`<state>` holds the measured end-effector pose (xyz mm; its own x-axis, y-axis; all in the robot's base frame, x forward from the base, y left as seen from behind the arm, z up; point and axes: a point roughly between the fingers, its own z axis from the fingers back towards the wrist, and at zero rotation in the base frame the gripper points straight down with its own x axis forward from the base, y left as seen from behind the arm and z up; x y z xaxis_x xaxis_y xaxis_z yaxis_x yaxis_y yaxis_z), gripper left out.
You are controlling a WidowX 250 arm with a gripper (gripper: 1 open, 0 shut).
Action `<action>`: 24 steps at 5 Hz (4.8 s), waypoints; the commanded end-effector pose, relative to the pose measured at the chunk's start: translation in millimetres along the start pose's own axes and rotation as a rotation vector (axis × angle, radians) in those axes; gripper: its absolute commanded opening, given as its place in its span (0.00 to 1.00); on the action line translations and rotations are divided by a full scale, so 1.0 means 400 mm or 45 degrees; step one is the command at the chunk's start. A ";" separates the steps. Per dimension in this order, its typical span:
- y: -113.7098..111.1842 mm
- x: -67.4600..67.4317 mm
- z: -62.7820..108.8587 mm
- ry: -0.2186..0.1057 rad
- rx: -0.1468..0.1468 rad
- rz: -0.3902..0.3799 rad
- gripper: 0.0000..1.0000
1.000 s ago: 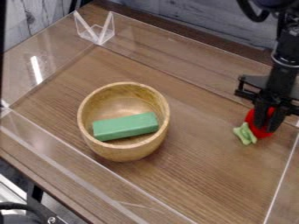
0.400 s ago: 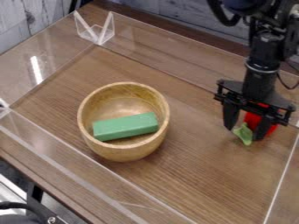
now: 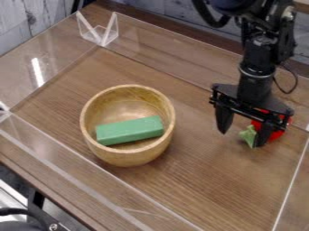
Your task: Move the red fruit to the right side of the table
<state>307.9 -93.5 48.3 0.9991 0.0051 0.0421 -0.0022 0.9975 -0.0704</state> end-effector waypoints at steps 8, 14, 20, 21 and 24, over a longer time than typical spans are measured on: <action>0.167 0.075 0.337 -0.327 0.037 0.099 1.00; 0.160 0.101 0.207 -0.294 0.036 -0.252 1.00; 0.226 0.115 0.269 -0.375 0.120 -0.489 1.00; 0.267 0.144 0.264 -0.370 0.134 -0.454 1.00; 0.461 0.142 0.240 -0.340 0.168 -0.149 1.00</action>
<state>351.8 96.8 115.5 0.9618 -0.1025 0.2537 0.0908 0.9942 0.0575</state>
